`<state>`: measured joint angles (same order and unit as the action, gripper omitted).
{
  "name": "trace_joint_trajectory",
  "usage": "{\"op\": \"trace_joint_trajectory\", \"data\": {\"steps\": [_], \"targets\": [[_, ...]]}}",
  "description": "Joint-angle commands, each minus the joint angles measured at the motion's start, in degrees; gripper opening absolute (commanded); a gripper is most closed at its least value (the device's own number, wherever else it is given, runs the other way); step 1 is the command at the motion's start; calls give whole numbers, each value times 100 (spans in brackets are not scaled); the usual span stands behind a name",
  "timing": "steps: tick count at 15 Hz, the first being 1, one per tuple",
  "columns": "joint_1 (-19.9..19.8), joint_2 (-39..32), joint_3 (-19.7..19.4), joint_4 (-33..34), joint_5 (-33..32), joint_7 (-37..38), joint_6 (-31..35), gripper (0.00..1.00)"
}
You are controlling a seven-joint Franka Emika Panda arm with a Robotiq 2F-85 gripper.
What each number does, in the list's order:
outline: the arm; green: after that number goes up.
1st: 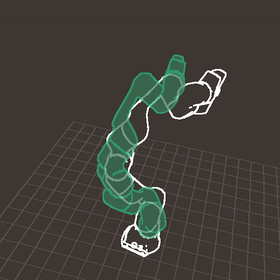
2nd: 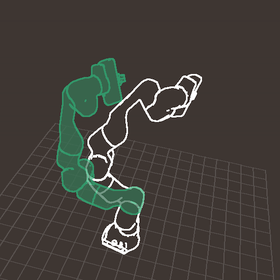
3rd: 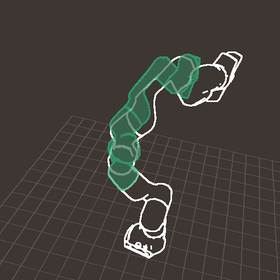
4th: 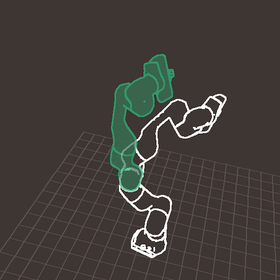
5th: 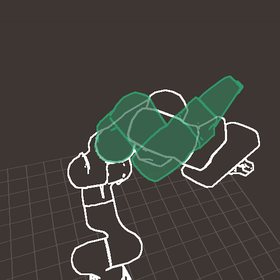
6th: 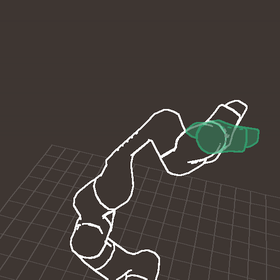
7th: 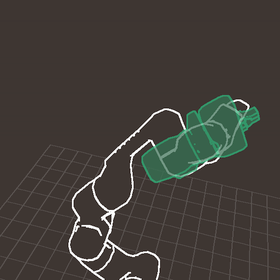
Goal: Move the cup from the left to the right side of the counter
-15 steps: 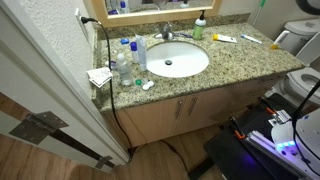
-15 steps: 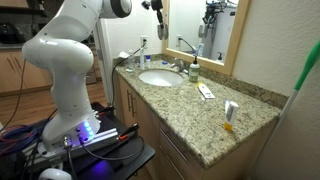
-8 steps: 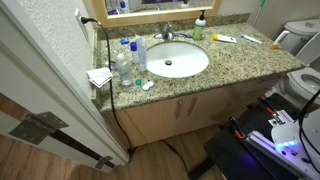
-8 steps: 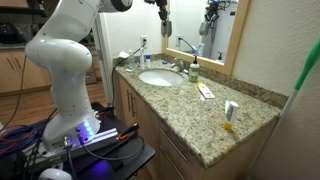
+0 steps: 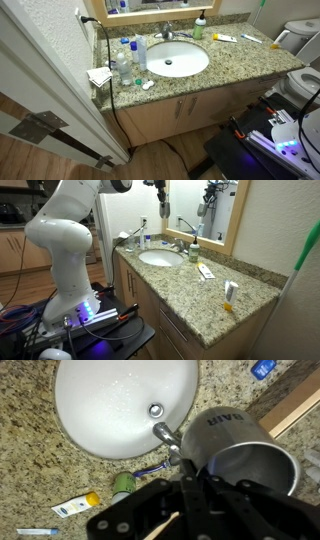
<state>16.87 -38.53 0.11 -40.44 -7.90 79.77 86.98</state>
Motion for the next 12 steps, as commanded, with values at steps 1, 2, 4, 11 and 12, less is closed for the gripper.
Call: {"op": "trace_joint_trajectory", "data": {"steps": [1, 2, 4, 11, 12], "targets": [[-189, 267, 73, -515, 68, -522, 665, 2], [-289, 435, 58, -778, 92, -644, 849, 2], [-450, 757, -26, -1270, 35, -775, 970, 2], [-650, 1773, -747, -2922, -669, 437, 897, 2], [-691, 1924, -821, -3175, -639, 595, 888, 2]]}}
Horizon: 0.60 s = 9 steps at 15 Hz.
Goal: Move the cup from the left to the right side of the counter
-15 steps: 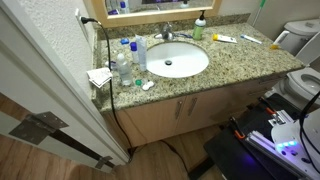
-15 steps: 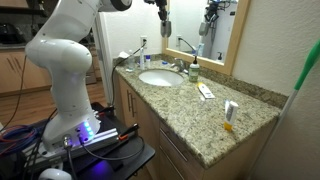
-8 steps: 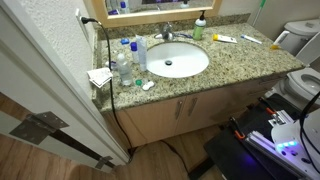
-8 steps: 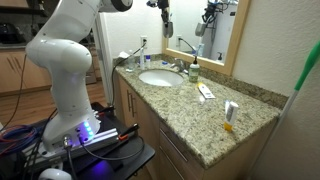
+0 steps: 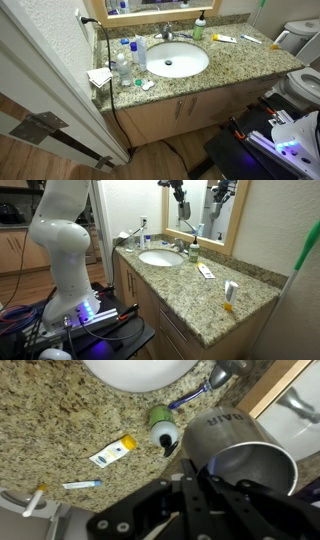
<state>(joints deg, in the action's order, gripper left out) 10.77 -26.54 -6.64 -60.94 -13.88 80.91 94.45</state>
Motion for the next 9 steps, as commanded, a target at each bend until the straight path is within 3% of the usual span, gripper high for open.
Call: {"op": "trace_joint_trajectory", "data": {"steps": [1, 7, 9], "targets": [[-127, 882, -219, -1385, 22, 668, 134, 2], [-584, 1819, -599, -3048, 881, 1469, 426, 2], [-1018, 2132, -485, -3593, 1092, 1677, 554, 2]]}}
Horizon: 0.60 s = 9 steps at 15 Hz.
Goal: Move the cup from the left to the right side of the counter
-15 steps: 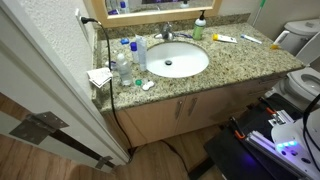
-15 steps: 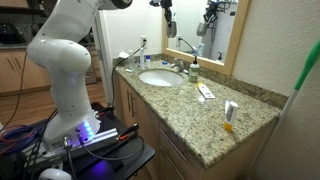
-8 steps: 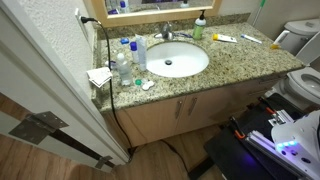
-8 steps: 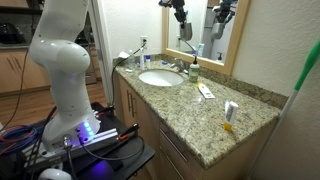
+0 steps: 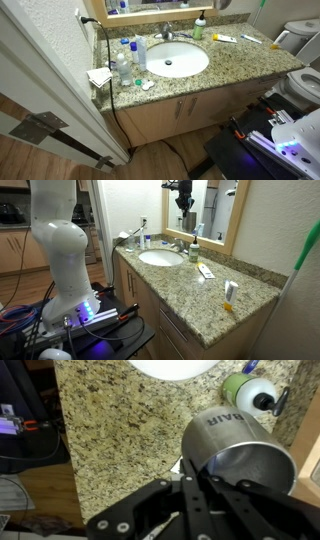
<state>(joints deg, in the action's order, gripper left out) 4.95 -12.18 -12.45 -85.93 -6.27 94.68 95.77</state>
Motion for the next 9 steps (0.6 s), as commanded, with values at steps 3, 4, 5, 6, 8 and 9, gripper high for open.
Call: {"op": "trace_joint_trajectory", "data": {"steps": [3, 4, 5, 6, 8, 9], "targets": [[-905, 1138, -42, -1979, 569, 580, 696, 2], [-1068, 1254, -112, -2260, 584, 678, 776, 2], [-1234, 1330, -185, -2501, 611, 757, 831, 2], [-1386, 1438, -261, -2784, 623, 847, 935, 2], [-1430, 1119, -171, -2329, 540, 734, 666, 6], [-1550, 1210, -238, -2578, 609, 737, 792, 6]]}}
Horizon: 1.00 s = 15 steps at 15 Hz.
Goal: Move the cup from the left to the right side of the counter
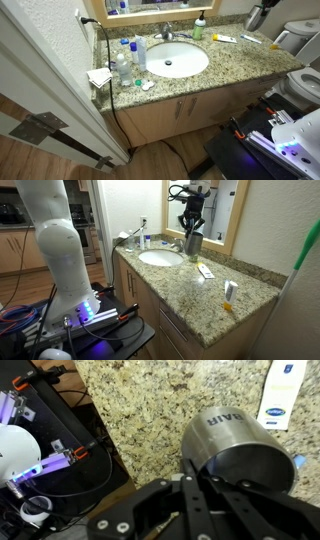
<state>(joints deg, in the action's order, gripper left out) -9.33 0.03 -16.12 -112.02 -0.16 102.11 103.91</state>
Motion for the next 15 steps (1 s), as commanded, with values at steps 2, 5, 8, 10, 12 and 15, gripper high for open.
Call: {"op": "trace_joint_trajectory", "data": {"steps": [2, 5, 8, 10, 12, 15], "targets": [[-220, 104, 89, -202, 50, -1, 63, 6], [-89, -156, 261, -102, -178, 565, 195, 2], [5, -360, 434, -304, -566, 1381, 602, 2], [24, -561, 439, -355, -755, 2028, 926, 2], [-13, -824, 345, -335, -786, 2573, 1183, 2], [-199, -1179, 131, -300, -454, 2926, 1347, 2]]}}
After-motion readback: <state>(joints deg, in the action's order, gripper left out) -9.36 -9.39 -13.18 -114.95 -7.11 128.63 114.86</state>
